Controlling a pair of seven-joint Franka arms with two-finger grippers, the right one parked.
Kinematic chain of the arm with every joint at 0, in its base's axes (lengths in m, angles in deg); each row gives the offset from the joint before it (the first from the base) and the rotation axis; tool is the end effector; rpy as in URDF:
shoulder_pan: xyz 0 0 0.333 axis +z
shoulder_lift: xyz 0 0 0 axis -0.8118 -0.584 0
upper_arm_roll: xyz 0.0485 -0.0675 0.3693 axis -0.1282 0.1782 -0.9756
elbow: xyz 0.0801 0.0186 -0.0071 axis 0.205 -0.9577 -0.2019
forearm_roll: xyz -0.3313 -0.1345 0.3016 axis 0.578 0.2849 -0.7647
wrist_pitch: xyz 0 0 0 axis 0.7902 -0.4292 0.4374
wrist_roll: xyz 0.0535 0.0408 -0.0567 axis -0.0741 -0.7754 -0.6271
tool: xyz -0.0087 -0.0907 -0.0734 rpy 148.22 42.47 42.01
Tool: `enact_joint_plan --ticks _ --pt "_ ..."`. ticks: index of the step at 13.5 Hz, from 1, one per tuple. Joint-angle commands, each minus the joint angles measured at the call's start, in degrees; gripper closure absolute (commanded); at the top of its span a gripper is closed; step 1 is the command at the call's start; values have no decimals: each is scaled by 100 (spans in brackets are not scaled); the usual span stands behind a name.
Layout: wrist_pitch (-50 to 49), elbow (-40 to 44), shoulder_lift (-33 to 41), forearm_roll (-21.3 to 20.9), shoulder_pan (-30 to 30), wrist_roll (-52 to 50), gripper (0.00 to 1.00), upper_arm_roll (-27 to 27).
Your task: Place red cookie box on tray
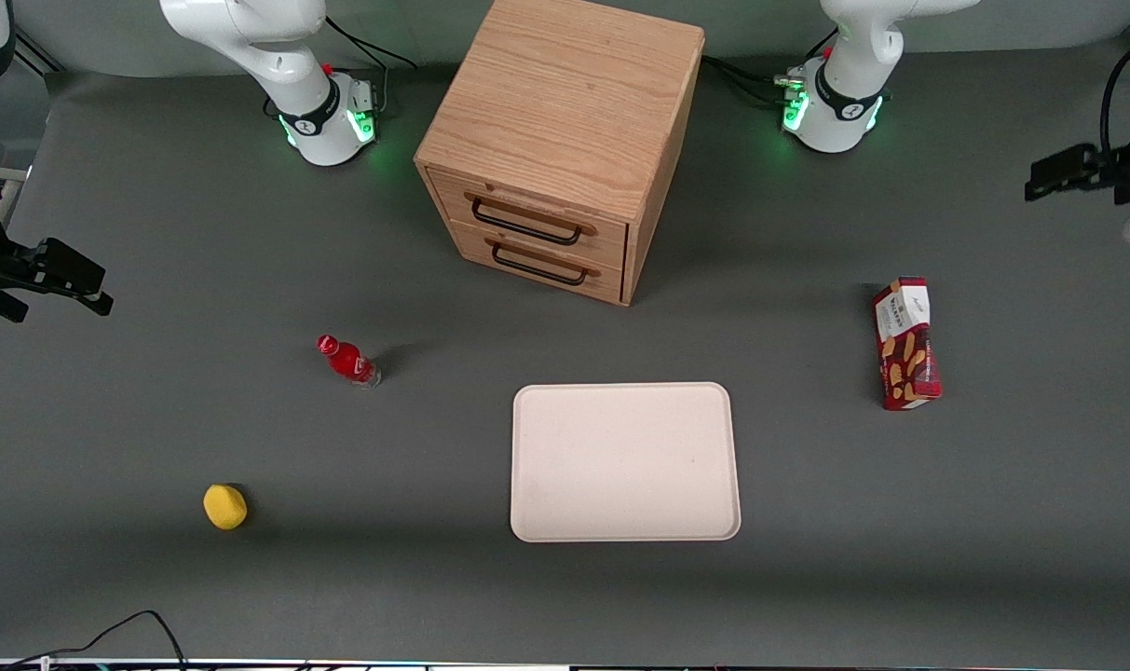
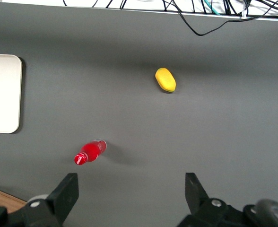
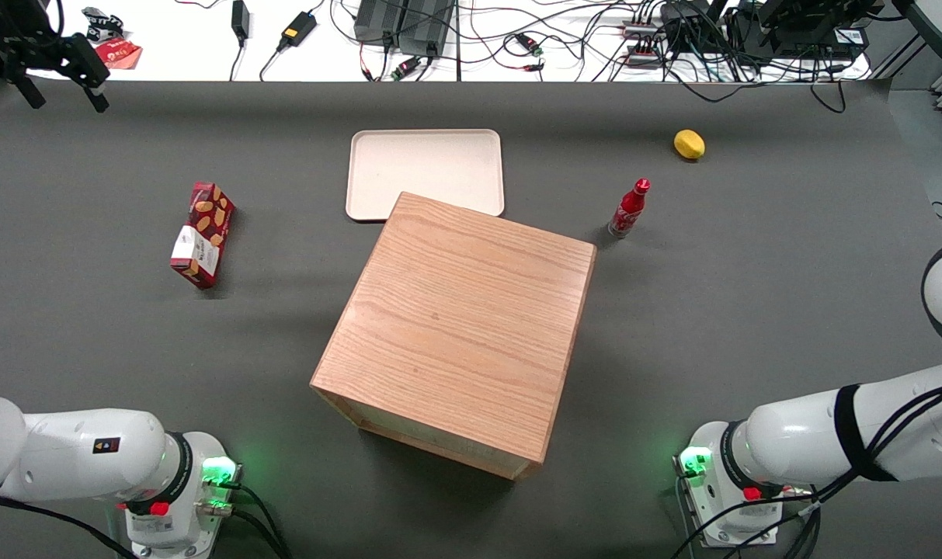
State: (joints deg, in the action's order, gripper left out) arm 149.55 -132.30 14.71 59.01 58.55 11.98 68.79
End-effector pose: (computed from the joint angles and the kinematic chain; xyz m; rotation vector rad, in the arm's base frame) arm 0.5789 0.0282 0.6891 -3.1002 0.1349 0.3992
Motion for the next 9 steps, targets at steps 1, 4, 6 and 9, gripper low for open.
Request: enact_joint_plan --ticks 1,4,6,9 --pt "-30 7 34 6 -51 210 0 36" --pt "92 -185 -114 -12 -51 193 0 36" --pt "1063 -1085 -116 6 -7 228 0 -16" --pt "2996 -2765 -1 6 2 237 0 -25"
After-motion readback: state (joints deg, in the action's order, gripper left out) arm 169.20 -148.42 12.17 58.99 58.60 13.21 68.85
